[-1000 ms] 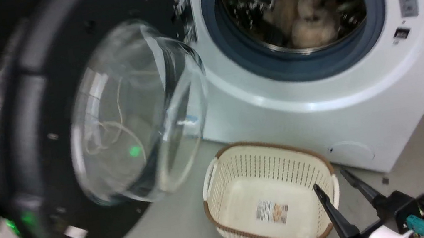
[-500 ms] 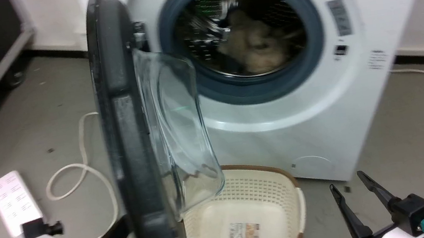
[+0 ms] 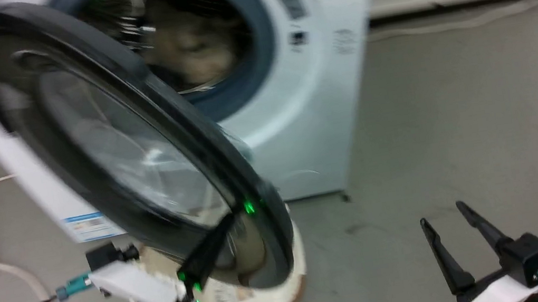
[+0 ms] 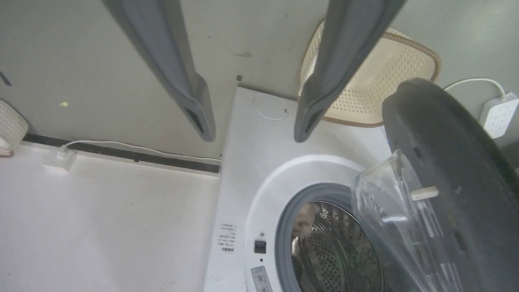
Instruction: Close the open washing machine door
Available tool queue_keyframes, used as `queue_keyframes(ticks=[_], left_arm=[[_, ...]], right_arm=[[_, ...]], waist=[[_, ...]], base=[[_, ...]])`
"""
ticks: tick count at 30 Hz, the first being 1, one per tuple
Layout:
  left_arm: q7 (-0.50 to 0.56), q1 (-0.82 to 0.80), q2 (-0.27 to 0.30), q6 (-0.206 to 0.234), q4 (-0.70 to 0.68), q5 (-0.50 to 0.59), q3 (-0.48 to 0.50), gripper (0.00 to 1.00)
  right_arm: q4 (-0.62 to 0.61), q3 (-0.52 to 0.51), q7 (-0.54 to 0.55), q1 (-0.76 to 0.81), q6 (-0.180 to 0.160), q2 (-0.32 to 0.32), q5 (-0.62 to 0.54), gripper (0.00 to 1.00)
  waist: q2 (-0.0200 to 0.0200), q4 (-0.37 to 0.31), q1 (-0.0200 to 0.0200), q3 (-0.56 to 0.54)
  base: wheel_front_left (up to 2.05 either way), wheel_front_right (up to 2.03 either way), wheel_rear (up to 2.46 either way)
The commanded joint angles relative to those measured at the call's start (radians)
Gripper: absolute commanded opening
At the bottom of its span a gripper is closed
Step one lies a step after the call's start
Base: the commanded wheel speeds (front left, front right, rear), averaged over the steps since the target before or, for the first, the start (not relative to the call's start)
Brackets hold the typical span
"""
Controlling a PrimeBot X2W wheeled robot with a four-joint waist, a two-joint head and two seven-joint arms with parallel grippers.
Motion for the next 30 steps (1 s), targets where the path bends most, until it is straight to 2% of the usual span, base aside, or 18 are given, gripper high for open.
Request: queue_keyframes(ticks=[1, 8, 14, 18, 24, 25, 26, 30], left_arm=[[-0.031, -0.041, 0.001, -0.008, 0.019, -0.009, -0.009, 0.00], [-0.235, -0.226, 0.001, -0.020, 0.162, 0.006, -0.015, 0.00], [-0.355, -0.379, 0.001, -0.038, 0.306, 0.020, 0.005, 0.00], [-0.404, -0.446, 0.001, -0.057, 0.391, 0.018, 0.019, 0.00], [-0.452, -0.453, 0.001, -0.073, 0.436, 0.027, -0.008, 0.00], [-0.459, -0.444, 0.005, -0.074, 0.418, 0.039, -0.018, 0.15], [-0.467, -0.428, 0.011, -0.074, 0.390, 0.054, -0.032, 1.00], [-0.501, -0.319, 0.051, -0.074, 0.251, 0.110, -0.099, 1.00]], right_arm=[[-0.006, -0.004, 0.000, -0.017, 0.001, -0.001, -0.007, 1.00], [-0.003, 0.003, -0.003, -0.042, 0.001, 0.010, 0.003, 1.00], [0.003, 0.023, -0.005, -0.058, 0.001, 0.015, 0.014, 1.00], [-0.007, 0.021, -0.005, -0.059, 0.001, 0.016, 0.024, 1.00], [-0.032, 0.023, -0.006, -0.052, 0.001, 0.017, 0.032, 1.00], [-0.038, 0.024, -0.006, -0.050, 0.001, 0.017, 0.031, 1.00], [-0.042, 0.024, -0.006, -0.047, 0.001, 0.017, 0.029, 1.00], [-0.046, 0.021, -0.006, -0.034, 0.001, 0.017, 0.020, 1.00]], waist=[[0.0000, -0.116, -0.0001, 0.086], [0.0000, -0.248, -0.0001, 0.159], [0.0000, -0.305, -0.0001, 0.192], [0.0000, -0.307, -0.0001, 0.199], [0.0000, -0.254, -0.0001, 0.176], [0.0000, -0.242, -0.0001, 0.168], [0.0000, -0.228, -0.0001, 0.160], [0.0000, -0.166, -0.0001, 0.118]], base=[[0.00, 0.00, 0.00], [0.00, 0.00, 0.00], [0.00, 0.00, 0.00], [0.00, 0.00, 0.00], [0.00, 0.00, 0.00], [0.00, 0.00, 0.00], [0.00, 0.00, 0.00], [0.00, 0.00, 0.00]])
